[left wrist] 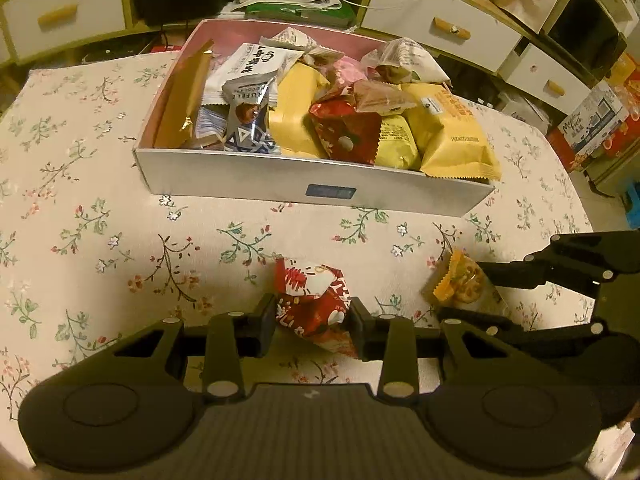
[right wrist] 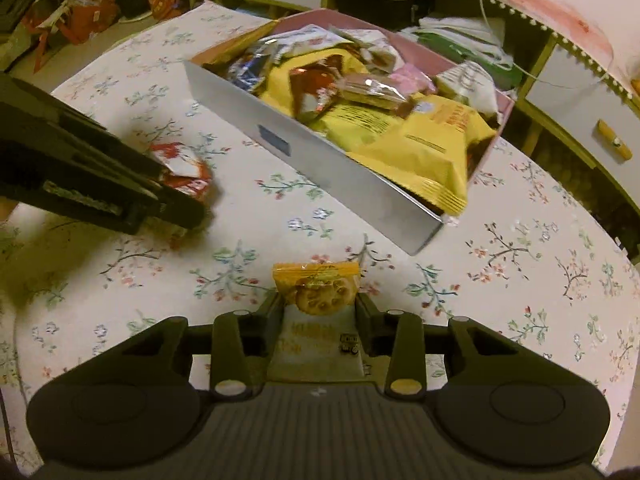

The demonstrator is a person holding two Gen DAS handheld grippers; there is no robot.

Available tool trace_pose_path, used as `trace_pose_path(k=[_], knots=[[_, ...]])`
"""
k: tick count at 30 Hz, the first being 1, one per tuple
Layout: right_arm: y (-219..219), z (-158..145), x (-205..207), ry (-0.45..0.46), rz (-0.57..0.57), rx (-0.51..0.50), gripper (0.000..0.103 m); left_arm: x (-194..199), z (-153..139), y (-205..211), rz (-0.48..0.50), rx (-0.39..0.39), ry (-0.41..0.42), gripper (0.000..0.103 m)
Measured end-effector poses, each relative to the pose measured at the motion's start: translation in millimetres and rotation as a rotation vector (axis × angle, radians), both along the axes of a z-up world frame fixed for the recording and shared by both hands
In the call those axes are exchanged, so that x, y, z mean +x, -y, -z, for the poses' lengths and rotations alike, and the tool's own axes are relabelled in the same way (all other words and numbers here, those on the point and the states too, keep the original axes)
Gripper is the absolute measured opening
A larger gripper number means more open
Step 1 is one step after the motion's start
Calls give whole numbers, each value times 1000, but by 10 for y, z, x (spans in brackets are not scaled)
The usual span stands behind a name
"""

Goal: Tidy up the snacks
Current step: 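Carry both packets over the box and release them inside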

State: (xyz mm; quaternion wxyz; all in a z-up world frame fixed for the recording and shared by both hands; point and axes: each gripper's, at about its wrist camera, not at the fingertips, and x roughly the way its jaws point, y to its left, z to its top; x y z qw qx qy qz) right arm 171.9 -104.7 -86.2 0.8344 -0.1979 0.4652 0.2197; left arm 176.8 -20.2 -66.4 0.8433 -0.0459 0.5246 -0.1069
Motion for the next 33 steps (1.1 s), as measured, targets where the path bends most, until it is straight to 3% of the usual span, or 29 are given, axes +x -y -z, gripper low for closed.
trace_pose_path(k=[33], knots=[[-123, -418, -122, 76, 56, 120, 35, -92, -312, 113, 38, 37, 114, 43]])
